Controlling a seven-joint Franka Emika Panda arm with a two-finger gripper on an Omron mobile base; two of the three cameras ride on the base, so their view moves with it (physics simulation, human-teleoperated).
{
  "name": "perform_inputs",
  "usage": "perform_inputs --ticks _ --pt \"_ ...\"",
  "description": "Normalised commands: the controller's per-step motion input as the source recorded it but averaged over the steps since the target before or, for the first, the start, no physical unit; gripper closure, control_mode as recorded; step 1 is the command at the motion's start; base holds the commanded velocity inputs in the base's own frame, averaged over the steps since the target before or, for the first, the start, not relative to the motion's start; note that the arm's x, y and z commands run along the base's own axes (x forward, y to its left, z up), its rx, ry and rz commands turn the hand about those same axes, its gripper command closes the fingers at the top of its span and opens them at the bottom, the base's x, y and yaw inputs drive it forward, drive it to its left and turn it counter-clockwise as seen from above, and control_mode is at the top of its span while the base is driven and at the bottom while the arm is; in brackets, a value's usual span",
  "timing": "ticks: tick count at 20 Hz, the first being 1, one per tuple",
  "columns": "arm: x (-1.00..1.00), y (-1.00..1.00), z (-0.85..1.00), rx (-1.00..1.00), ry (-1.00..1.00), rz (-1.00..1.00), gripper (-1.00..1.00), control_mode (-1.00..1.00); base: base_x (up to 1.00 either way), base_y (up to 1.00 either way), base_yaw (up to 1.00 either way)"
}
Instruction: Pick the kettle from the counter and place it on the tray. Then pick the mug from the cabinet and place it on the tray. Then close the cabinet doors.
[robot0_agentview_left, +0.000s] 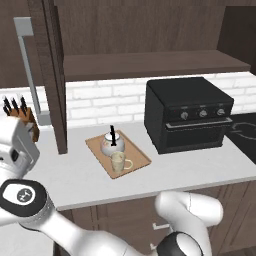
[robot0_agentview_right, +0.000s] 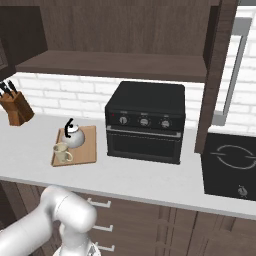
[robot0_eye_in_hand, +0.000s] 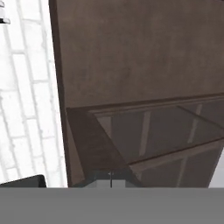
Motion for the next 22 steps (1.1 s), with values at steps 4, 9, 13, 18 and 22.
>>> perform_inputs --ticks 4,9,13,18,22 --pt "-0.01 -0.8 0.26 0.0 -0.07 0.0 1.0 -1.0 0.0 0.0 0.0" --pt "0.0 -0.78 0.35 0.0 -0.07 0.0 1.0 -1.0 0.0 0.0 0.0" --pt "0.0 -0.83 0.39 0.01 -0.07 0.0 1.0 -1.0 0.0 0.0 0.0" --pt "0.0 -0.83 0.39 0.0 -0.04 0.0 1.0 -1.0 0.0 0.0 0.0" --pt "0.03 -0.72 0.33 0.01 -0.03 0.0 1.0 -1.0 0.0 0.0 0.0"
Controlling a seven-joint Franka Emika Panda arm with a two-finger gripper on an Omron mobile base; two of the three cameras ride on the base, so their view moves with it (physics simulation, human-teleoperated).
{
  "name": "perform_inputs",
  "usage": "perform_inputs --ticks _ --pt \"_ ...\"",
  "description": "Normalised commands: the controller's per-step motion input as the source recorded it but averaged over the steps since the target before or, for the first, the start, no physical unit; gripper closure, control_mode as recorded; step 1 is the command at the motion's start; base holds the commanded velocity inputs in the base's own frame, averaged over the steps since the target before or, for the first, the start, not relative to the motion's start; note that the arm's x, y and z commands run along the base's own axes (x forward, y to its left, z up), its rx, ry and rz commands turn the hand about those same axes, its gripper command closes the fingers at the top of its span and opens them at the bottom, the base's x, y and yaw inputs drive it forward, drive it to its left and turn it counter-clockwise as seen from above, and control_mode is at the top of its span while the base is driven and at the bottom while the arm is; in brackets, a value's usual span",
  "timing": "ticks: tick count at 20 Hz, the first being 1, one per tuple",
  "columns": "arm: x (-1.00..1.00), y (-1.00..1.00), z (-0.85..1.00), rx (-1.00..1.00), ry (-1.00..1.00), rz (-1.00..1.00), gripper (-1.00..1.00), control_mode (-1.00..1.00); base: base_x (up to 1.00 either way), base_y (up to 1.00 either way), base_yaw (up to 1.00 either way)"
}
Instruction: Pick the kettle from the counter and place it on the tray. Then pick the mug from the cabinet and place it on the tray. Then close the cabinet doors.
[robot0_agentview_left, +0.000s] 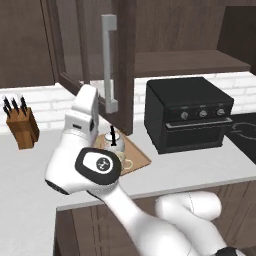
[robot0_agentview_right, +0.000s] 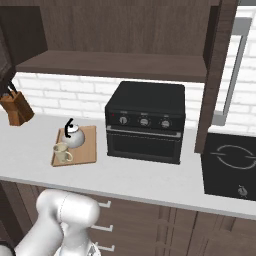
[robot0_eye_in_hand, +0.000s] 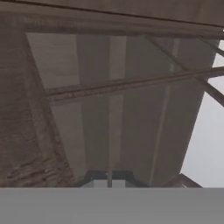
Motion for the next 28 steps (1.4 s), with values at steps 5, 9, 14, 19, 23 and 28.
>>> perform_inputs --ticks 5,9,14,19,23,28 --pt "0.07 -0.64 0.44 0.0 0.0 0.0 1.0 -1.0 0.0 0.0 0.0" --pt "0.08 -0.66 0.51 0.0 0.0 0.0 1.0 -1.0 0.0 0.0 0.0" --pt "0.22 -0.47 0.42 0.02 0.0 0.0 1.0 -1.0 0.0 0.0 0.0" --pt "0.57 -0.44 0.22 0.07 0.04 0.0 1.0 -1.0 0.0 0.0 0.0" --pt "0.75 -0.25 0.01 0.06 0.07 0.0 1.0 -1.0 0.0 0.0 0.0" --pt "0.81 -0.21 0.0 0.08 0.06 0.0 1.0 -1.0 0.0 0.0 0.0"
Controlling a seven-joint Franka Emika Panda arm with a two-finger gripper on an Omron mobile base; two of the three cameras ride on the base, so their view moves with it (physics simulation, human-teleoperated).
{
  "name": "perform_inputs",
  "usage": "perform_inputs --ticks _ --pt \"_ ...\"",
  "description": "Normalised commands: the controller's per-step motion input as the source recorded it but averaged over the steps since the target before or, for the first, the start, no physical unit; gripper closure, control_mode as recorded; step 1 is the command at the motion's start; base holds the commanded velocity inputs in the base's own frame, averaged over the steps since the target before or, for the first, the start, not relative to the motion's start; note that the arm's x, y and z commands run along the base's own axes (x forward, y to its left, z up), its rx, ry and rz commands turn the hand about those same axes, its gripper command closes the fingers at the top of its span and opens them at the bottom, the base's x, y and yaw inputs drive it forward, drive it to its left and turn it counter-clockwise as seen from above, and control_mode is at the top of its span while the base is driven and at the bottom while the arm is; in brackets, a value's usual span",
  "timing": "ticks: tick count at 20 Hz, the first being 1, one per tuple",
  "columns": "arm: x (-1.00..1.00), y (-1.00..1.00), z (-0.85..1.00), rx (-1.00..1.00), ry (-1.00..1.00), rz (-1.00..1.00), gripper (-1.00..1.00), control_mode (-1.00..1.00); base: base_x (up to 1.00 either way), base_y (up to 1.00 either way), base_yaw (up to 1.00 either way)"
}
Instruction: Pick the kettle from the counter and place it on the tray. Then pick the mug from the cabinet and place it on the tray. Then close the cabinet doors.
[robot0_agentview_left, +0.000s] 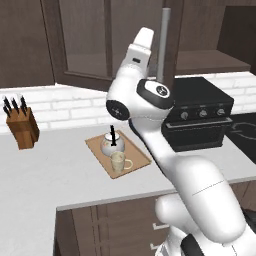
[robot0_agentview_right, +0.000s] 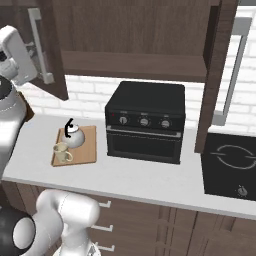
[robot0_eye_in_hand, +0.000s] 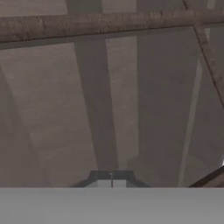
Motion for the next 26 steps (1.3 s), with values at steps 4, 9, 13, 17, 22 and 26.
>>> perform_inputs --ticks 4,9,13,17,22,26 --pt "0.84 -0.31 -0.05 0.07 0.07 0.01 1.0 -1.0 0.0 0.0 0.0" --pt "0.81 -0.35 -0.37 0.05 0.0 0.1 1.0 -1.0 0.0 0.0 0.0" --pt "0.98 -0.19 -0.3 0.05 0.0 0.18 1.0 -1.0 0.0 0.0 0.0" --pt "1.0 -0.13 -0.25 0.04 0.02 0.25 1.0 -1.0 0.0 0.0 0.0" --pt "0.9 0.0 -0.27 0.0 0.04 0.19 1.0 -1.0 0.0 0.0 0.0" --pt "0.81 0.04 -0.17 0.0 0.16 0.08 1.0 -1.0 0.0 0.0 0.0"
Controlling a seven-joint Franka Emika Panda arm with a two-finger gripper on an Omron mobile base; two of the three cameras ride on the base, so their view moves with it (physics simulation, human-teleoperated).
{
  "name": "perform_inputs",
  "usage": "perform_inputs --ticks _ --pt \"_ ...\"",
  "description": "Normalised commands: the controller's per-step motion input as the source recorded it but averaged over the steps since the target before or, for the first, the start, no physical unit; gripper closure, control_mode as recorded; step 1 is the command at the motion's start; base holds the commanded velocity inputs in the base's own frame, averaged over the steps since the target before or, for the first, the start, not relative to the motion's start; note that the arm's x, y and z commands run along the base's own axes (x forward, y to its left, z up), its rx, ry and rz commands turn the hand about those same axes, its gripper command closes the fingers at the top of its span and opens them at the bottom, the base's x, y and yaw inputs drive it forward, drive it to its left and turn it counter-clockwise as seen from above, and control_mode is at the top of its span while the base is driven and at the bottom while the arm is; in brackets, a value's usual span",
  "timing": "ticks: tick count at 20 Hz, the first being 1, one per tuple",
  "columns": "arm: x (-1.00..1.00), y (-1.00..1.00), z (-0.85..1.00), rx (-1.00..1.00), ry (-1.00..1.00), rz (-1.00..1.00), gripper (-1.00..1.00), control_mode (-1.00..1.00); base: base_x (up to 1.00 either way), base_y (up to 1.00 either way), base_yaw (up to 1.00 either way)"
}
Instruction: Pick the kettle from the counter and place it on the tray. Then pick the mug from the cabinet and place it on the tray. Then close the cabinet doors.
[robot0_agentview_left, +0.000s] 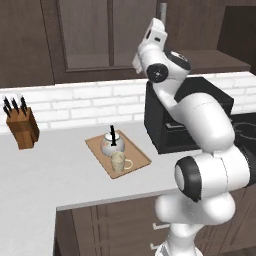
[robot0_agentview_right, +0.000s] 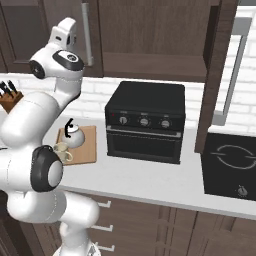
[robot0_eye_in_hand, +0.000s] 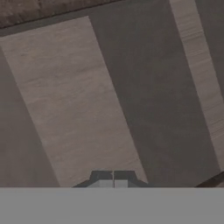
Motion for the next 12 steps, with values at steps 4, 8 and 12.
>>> perform_inputs --ticks 4,8,12 --pt "0.74 0.11 -0.07 0.0 0.24 0.01 1.0 -1.0 0.0 0.0 0.0" --pt "0.49 0.12 0.0 0.0 0.36 0.0 1.0 -1.0 0.0 0.0 0.0" --pt "0.31 0.07 0.0 0.0 0.36 0.0 1.0 -1.0 0.0 0.0 0.0"
